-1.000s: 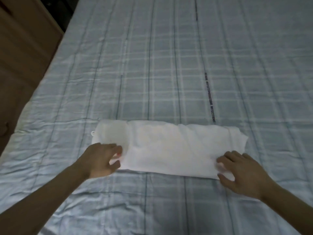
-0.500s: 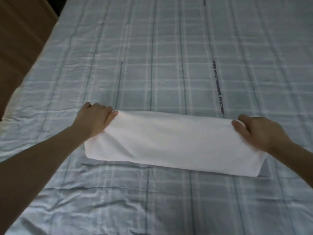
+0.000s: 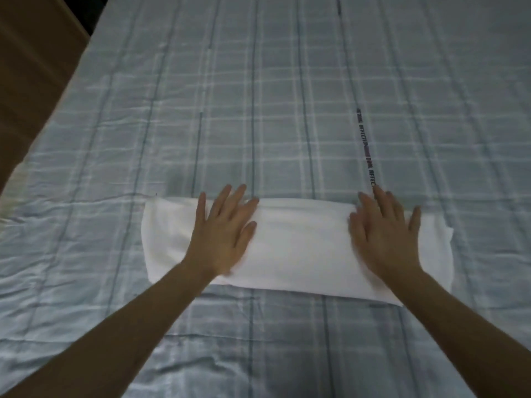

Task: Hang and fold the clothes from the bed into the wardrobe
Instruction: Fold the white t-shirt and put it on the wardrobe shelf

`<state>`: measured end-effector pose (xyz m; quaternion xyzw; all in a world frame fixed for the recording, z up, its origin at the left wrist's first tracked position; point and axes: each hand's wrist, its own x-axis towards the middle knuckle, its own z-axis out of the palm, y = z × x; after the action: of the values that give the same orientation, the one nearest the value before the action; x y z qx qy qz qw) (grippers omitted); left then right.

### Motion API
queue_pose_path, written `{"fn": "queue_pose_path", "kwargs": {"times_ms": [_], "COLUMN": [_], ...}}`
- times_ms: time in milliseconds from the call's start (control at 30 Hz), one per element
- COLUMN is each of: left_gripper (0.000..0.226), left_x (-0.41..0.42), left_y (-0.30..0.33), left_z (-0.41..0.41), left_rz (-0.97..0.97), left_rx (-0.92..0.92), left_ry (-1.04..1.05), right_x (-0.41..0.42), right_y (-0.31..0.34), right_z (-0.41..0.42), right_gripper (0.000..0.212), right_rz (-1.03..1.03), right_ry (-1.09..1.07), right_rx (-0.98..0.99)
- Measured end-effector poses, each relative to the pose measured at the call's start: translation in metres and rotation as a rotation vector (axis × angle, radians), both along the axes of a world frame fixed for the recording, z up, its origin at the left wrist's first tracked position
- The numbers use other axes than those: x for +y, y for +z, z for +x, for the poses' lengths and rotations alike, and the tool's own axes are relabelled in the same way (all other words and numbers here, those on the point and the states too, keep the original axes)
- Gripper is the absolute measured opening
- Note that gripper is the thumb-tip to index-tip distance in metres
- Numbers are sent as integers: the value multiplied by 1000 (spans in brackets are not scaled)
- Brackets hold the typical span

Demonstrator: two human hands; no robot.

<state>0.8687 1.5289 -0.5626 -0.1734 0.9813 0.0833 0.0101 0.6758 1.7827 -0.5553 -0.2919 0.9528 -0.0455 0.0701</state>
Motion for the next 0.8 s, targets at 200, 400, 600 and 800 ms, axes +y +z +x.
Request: {"fn": "queue_pose_path", "kwargs": {"times_ms": [200,400,600,800], "left_gripper": [54,57,55,58], "left_x": [-10,-9,44,93], "left_y": [-24,-20,12,-30], "left_z": [15,6,-22,-32], "left_rz": [24,48,18,39], "left_rx": [-73,-134,144,-31], "left_ry": [16,58,-170,-35], "right_x": [27,24,39,31], "right_y": [-20,-18,11,37], "right_z": [-10,-13,-53,-96], "right_gripper": [64,72,68,44], "right_rz": [52,93,249,189], "right_ry": [-41,-102,75,105], "right_rx": [-16,-53,-146,-472]}}
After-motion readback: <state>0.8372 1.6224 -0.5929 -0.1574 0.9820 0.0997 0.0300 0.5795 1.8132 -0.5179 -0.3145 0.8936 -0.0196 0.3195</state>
